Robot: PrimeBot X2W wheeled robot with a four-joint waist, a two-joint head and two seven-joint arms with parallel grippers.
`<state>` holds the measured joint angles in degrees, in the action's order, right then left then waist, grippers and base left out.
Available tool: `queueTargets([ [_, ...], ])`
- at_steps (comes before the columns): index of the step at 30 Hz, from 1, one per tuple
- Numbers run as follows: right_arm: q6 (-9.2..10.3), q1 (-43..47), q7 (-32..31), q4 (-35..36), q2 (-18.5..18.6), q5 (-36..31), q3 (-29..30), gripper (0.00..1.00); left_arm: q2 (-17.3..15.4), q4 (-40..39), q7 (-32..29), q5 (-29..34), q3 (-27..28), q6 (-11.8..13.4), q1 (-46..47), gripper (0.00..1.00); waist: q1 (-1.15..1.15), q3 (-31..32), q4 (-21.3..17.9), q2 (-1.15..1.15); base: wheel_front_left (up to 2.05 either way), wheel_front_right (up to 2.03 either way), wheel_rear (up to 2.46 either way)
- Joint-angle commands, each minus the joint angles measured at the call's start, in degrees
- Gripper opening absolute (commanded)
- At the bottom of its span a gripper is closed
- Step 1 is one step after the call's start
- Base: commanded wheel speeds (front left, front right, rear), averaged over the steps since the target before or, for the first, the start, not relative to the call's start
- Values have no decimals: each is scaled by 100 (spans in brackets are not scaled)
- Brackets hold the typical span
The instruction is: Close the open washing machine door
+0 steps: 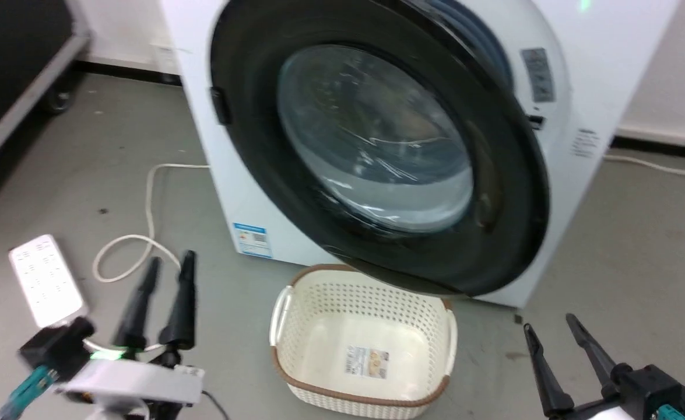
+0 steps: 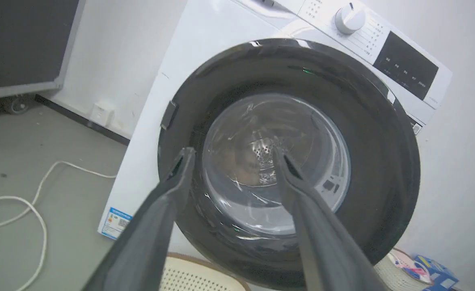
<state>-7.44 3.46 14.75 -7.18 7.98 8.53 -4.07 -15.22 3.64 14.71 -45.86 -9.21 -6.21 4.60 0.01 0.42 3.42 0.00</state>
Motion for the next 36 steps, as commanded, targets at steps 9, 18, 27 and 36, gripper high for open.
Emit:
queueTargets([
  [9,-5,144,8,93,-134,-64,19,100,730,-524,28,2832,1024,-24,-800,100,-1,166,253,0,0,0,0],
  [18,-5,33,11,91,-159,-38,-167,46,858,-284,29,4010,715,-48,-1002,100,-1,0,400,0,0,0,0],
  [27,-5,-1262,-265,96,881,180,-732,0,952,-373,29,4260,409,-71,-605,100,-1,-758,673,0,0,0,0],
  [36,-5,-2805,-759,-616,2109,991,-807,0,1108,-406,29,4282,180,-38,-280,100,-1,-1320,988,0,0,0,0],
])
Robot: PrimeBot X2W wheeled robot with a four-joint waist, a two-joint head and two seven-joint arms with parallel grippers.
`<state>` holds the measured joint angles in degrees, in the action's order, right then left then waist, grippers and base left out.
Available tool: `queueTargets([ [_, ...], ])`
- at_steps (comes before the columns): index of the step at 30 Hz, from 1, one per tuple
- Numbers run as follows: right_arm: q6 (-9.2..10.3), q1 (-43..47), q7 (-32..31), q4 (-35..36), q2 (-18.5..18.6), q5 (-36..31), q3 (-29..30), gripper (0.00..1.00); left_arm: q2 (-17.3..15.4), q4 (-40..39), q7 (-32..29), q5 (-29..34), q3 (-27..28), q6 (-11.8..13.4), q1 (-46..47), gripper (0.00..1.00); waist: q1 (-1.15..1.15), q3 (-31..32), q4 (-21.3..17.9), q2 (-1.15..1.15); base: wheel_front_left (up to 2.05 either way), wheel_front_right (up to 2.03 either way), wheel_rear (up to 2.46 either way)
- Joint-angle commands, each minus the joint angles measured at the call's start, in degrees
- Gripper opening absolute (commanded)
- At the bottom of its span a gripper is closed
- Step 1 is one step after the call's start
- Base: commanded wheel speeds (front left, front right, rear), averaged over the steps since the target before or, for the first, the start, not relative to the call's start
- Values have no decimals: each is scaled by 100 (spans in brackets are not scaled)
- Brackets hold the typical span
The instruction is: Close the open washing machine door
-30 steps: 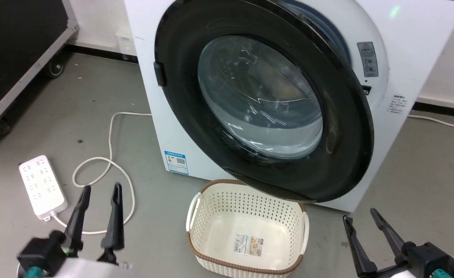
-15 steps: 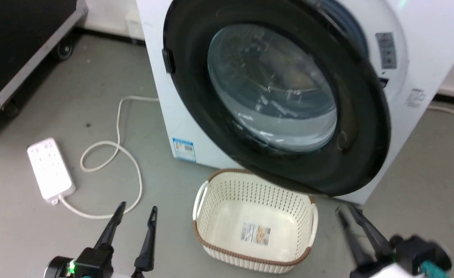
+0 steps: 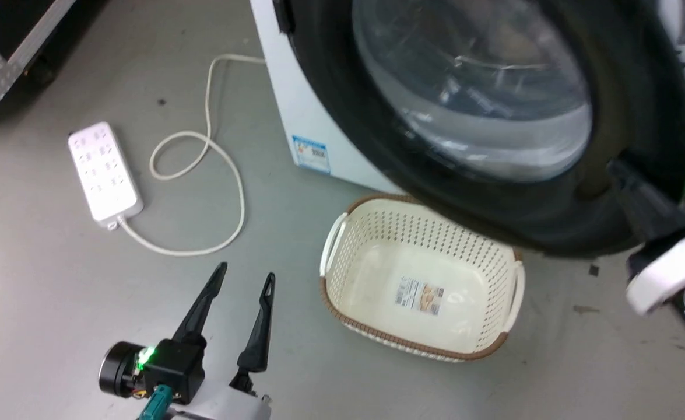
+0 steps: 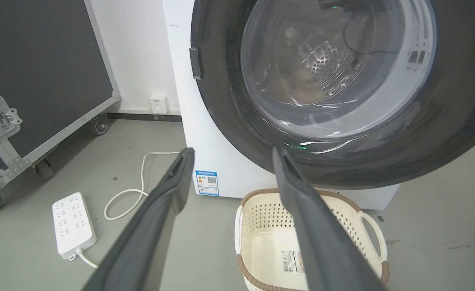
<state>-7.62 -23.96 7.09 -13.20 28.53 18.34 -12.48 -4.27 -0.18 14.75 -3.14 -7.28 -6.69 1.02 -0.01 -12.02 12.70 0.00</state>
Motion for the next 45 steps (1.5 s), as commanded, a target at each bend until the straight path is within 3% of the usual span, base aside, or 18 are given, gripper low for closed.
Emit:
queueTargets([
  [1,13,-488,-141,-272,277,215,120,0,42,-54,25,6,-56,31,173,100,1,-235,124,0,0,0,0],
  [9,13,-1719,-476,-1178,537,440,563,0,102,-94,25,-35,-195,124,445,100,1,-616,241,0,0,0,0],
  [19,13,-2479,-361,-2160,348,375,604,0,126,-31,25,-63,-250,229,565,100,1,-592,174,0,0,0,0],
  [20,13,-2371,-219,-2304,218,445,510,11,128,1,25,-67,-207,223,528,100,1,-405,93,0,0,0,0],
  [21,13,-2297,-146,-2311,176,467,443,68,128,15,25,-66,-194,216,508,100,1,-323,59,0,0,0,0],
  [22,13,-2192,-89,-2316,127,518,386,100,128,29,25,-68,-179,207,483,100,1,-230,24,0,0,0,0],
  [28,13,-1205,447,-1904,-157,593,247,100,97,176,25,-118,0,174,232,100,1,401,-301,0,0,0,0],
  [35,13,230,695,-798,-645,92,652,100,37,350,25,-172,193,146,-105,100,1,1001,-738,0,0,0,0],
  [45,13,2378,747,882,-2182,-1154,1802,100,23,482,25,-290,335,94,-332,100,1,1269,-1097,0,0,0,0],
])
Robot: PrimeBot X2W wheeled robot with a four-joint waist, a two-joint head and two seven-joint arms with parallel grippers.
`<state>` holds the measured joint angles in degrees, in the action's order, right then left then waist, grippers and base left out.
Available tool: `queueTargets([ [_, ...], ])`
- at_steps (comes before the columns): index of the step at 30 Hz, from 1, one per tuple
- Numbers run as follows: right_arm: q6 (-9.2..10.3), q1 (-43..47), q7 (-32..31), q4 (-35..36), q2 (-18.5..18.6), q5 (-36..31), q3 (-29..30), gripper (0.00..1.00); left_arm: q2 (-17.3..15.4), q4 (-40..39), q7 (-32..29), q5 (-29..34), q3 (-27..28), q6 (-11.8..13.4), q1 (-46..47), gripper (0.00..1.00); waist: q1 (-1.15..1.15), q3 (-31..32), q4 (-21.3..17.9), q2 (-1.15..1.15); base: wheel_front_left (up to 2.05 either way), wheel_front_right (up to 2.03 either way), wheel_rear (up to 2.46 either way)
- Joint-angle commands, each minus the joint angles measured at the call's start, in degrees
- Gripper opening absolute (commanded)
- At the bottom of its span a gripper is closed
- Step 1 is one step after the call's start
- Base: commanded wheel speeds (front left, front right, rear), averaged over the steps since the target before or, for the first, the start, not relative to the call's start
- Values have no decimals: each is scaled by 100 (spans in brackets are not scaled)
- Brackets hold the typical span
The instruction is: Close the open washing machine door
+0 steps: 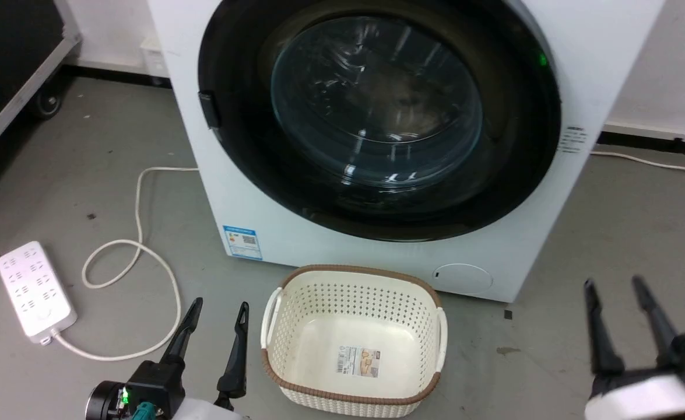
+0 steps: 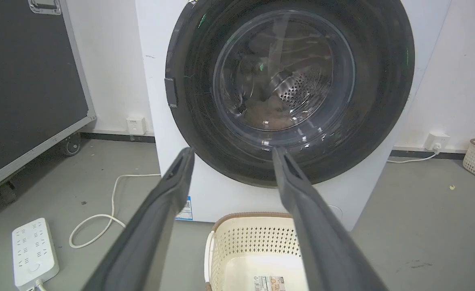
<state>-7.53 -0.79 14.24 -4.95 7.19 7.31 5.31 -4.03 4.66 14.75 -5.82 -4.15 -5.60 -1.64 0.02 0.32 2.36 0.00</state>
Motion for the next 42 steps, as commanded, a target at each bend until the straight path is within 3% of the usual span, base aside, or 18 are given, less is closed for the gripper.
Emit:
queueTargets([
  [1,4,188,36,121,-132,-153,59,100,0,-4,25,-28,29,-20,-81,100,-2,38,-86,0,0,0,0],
  [12,4,657,62,286,-401,-534,-22,100,23,147,25,5,-18,-51,-194,100,-2,68,-177,0,0,0,0],
  [13,0,581,13,245,-372,-526,-19,0,7,155,0,3,-26,-31,-136,0,-2,68,-176,0,0,0,0],
  [42,1,479,-288,292,-383,-566,-117,0,26,32,-303,119,53,89,-75,0,-2,48,-188,0,0,0,0],
])
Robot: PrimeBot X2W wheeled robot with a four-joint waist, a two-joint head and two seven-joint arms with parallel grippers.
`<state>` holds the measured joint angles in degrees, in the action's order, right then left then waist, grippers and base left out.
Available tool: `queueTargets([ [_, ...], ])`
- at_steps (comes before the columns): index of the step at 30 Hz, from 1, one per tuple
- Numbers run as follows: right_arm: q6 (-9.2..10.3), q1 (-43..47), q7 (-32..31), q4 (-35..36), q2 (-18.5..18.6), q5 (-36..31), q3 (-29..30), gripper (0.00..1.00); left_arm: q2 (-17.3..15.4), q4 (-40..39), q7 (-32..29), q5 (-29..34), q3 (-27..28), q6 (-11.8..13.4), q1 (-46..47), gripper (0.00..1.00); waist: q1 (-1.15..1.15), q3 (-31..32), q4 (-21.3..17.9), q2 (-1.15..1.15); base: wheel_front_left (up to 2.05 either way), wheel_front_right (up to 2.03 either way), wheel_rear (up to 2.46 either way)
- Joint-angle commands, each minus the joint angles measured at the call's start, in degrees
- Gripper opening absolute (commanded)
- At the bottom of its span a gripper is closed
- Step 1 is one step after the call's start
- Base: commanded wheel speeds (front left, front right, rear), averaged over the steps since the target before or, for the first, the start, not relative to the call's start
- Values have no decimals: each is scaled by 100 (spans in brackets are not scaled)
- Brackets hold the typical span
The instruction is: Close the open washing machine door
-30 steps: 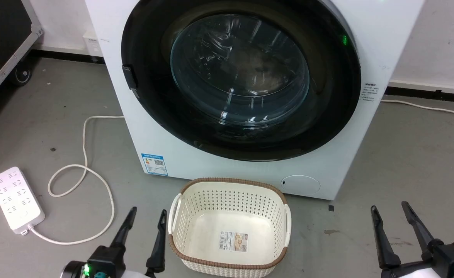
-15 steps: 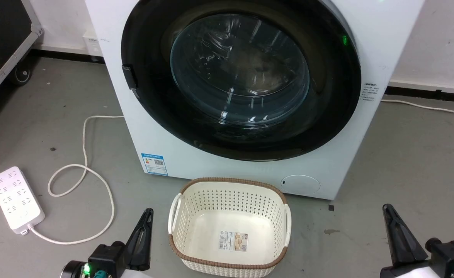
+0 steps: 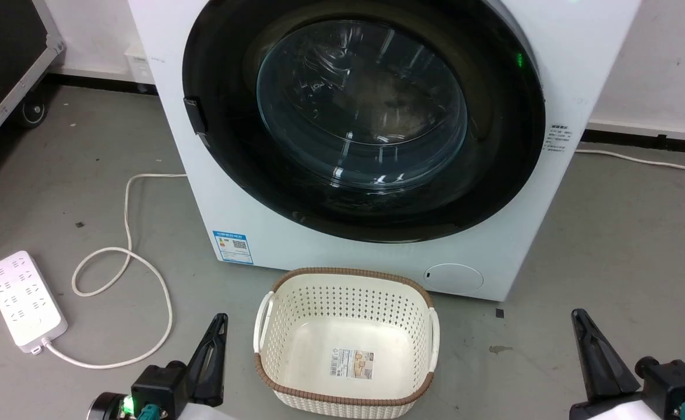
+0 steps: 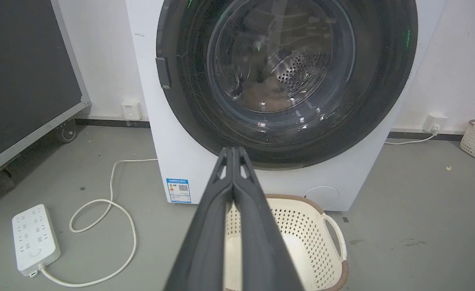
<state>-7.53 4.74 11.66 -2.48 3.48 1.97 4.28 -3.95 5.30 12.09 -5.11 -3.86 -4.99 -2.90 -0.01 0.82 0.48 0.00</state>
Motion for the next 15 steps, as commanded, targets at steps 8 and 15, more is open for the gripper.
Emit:
queueTargets([
  [8,1,-107,-121,61,-16,-46,-47,0,25,-71,-130,86,54,66,71,0,0,-7,-4,0,0,0,0],
  [15,1,-135,-200,75,-19,-57,-76,0,31,-106,-212,118,79,99,87,0,0,-13,-8,0,0,0,0],
])
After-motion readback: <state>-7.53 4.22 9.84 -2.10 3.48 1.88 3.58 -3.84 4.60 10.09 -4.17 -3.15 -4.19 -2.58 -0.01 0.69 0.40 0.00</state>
